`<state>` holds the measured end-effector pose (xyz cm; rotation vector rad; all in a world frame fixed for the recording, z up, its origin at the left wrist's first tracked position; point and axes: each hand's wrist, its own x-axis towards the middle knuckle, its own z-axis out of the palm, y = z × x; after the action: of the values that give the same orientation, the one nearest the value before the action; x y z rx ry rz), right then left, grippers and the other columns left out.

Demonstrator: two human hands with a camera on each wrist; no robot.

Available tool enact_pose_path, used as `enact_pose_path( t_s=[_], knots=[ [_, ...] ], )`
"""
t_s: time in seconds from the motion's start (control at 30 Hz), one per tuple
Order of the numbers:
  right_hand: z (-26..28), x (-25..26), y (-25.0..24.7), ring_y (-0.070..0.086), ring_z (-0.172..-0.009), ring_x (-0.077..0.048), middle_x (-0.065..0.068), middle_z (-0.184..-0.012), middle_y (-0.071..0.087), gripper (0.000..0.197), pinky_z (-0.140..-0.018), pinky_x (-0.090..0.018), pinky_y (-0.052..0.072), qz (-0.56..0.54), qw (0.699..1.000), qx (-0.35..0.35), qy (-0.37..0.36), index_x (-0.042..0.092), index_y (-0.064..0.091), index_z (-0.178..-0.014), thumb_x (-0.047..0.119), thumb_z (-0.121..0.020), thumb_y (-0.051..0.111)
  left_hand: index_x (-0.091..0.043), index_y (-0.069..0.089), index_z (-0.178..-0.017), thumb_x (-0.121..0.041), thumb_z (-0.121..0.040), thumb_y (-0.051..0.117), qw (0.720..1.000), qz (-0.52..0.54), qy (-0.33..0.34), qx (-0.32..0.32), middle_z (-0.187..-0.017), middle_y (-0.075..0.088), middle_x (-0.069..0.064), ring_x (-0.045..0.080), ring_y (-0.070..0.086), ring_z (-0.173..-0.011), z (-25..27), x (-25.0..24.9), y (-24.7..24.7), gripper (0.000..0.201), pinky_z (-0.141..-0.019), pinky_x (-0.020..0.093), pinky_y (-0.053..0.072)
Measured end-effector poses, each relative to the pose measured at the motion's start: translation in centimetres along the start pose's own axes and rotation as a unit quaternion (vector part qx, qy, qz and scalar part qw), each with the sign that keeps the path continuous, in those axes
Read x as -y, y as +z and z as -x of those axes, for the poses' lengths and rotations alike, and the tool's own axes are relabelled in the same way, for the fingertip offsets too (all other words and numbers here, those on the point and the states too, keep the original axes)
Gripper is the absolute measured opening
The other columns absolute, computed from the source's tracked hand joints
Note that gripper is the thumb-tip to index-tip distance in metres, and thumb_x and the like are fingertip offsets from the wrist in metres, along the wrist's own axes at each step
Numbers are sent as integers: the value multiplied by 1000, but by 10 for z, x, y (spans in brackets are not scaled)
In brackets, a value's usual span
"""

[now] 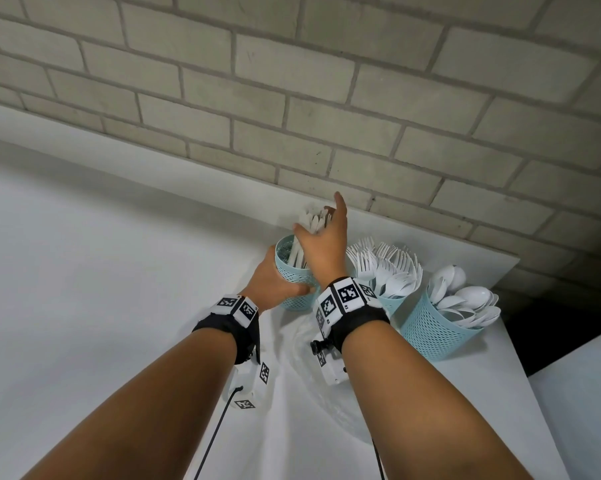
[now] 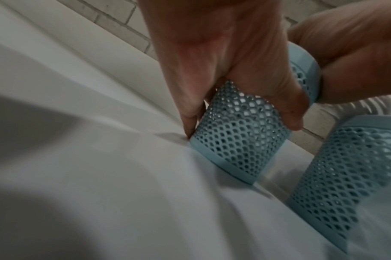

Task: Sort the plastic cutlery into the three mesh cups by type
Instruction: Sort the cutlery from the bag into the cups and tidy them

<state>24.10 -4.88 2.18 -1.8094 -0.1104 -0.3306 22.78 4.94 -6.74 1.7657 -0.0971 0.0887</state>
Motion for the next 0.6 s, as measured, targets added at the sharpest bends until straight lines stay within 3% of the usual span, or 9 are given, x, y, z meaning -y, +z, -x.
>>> enact_pose_path(
  t_s=[0.17,0.27,0.37,0.43,0.53,0.6],
  knots=[
    [-2,-3,4,47,-126,-19,-7,-142,37,70,-97,-30,43,129,990,29,-39,23,22,-148,14,-89,59,-22,33,-137,-35,-43,91,1000,7,1,6,-127,57,-4,14,57,-116,3,-3,-1,111,-102,44,45],
    [-1,-3,4,52,-119,-19,-5,-141,39,68,-91,-31,48,159,983,60,-63,27,24,-147,27,-89,60,-21,34,-135,-33,-42,90,1000,13,-16,7,-122,59,-1,16,59,-112,4,-5,-1,110,-99,46,47],
    [-1,-6,5,48,-123,-21,-6,-137,44,60,-96,-31,41,193,975,90,-64,24,33,-143,24,-90,60,-22,33,-136,-34,-43,91,1000,-4,-20,3,-125,58,-2,16,58,-114,5,-6,-2,110,-100,44,47],
    [-4,-5,5,39,-131,-25,-10,-142,39,61,-103,-33,35,194,977,81,-44,20,29,-145,16,-91,58,-25,33,-138,-37,-45,92,1000,-18,-12,3,-129,56,-4,15,56,-118,5,-6,-2,111,-102,43,45],
    [-8,8,2,29,-138,-30,-15,-149,30,72,-112,-42,30,172,979,106,15,18,18,-149,22,-90,59,-27,33,-137,-41,-45,92,999,-33,-25,9,-127,57,-5,15,56,-117,3,-5,-2,110,-100,45,47],
    [-8,23,-8,29,-139,-29,-14,-152,27,72,-113,-38,28,140,985,98,31,16,17,-150,23,-91,58,-26,32,-137,-42,-41,93,999,-31,-37,10,-126,57,-5,15,57,-116,2,-3,-4,115,-99,45,47]
  ],
)
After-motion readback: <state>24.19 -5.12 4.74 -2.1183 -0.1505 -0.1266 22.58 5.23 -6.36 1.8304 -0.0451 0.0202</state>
